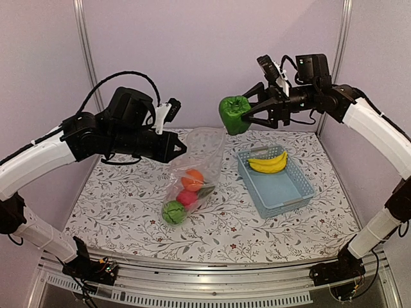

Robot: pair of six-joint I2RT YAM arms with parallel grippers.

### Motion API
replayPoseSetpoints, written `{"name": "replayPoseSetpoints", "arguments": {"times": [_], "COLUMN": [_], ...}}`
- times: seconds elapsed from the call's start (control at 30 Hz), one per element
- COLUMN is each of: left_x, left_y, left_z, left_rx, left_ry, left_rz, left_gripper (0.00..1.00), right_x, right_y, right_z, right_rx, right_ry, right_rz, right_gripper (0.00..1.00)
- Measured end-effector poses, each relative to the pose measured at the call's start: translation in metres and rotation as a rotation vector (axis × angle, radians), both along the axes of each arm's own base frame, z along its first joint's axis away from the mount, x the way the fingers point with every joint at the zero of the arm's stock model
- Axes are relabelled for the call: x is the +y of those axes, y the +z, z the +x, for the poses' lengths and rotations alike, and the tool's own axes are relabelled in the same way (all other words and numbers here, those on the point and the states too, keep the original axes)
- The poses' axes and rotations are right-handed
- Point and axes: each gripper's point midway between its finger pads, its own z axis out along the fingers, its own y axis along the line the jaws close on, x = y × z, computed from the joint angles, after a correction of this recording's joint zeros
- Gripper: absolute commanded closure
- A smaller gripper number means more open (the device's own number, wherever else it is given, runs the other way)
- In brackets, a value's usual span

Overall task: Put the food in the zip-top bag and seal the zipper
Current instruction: Place the fake vegetable in the zipper food storage bag.

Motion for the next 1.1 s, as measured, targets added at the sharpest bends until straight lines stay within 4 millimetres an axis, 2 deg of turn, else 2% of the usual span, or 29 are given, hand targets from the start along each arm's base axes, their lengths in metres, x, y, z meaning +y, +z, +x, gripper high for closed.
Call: {"name": "replayPoseSetpoints", "arguments": {"times": [0.17,0.37,0.73,0.97,1.1], "left_x": [0.0,0.0,0.005,0.009,0.01], "left_y": [0.0,0.001,0.004,0.004,0.002], "left_z": [0.0,0.0,-0.004,-0.006,-0.007], "left_rx": [0.0,0.004,0.013,0.017,0.018], "left_ry": [0.001,0.005,0.019,0.024,0.024], "left_rz": [-0.002,-0.006,-0.029,-0.034,-0.034], "left_gripper": [1.0,1.0,1.0,1.0,1.0], "right_x": [0.037,0.062,0.079,0.081,0.084], "right_y": [-0.014,-0.025,-0.035,-0.061,-0.07], "right_z": [-0.01,-0.008,0.007,0.01,0.008], "right_rx": [0.032,0.031,0.041,0.09,0.104], "right_ry": [0.074,0.103,0.093,0.081,0.081], "right_rz": [-0.023,-0.02,0.006,-0.018,-0.03], "right_gripper": [0.67,0.67,0.63,0.6,0.52]}}
